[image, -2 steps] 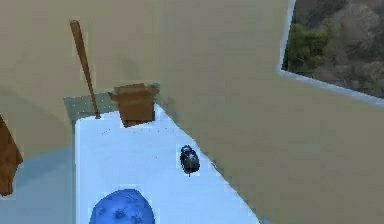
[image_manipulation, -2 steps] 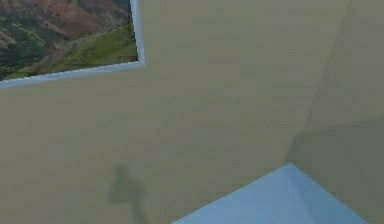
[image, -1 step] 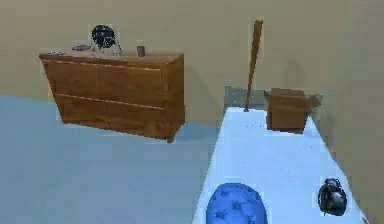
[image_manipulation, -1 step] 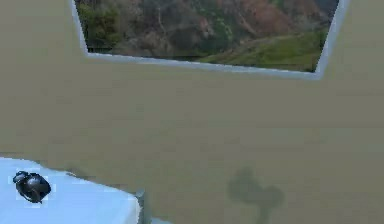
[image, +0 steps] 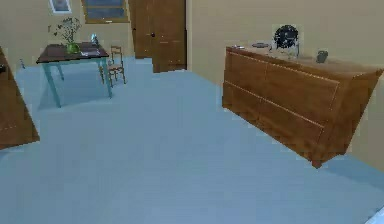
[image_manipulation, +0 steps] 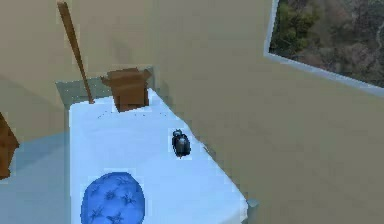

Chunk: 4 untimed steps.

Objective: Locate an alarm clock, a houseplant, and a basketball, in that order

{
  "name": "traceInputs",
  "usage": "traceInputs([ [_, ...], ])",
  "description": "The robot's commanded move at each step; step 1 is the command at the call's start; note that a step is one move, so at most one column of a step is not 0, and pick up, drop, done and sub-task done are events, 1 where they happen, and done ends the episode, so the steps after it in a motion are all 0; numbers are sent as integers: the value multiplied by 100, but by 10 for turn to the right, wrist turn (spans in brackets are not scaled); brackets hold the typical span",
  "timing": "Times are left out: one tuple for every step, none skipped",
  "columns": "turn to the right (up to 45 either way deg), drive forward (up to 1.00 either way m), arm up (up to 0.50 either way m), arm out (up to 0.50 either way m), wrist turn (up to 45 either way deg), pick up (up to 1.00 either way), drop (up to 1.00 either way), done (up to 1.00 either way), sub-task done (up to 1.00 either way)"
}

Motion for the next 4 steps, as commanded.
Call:
traceInputs([
  [-270, 0, 0, 0, 0, 0, 0, 0, 0],
  [0, 100, 0, 0, 0, 0, 0, 0, 0],
  [0, 100, 0, 0, 0, 0, 0, 0, 0],
  [0, 100, 0, 0, 0, 0, 0, 0, 0],
])
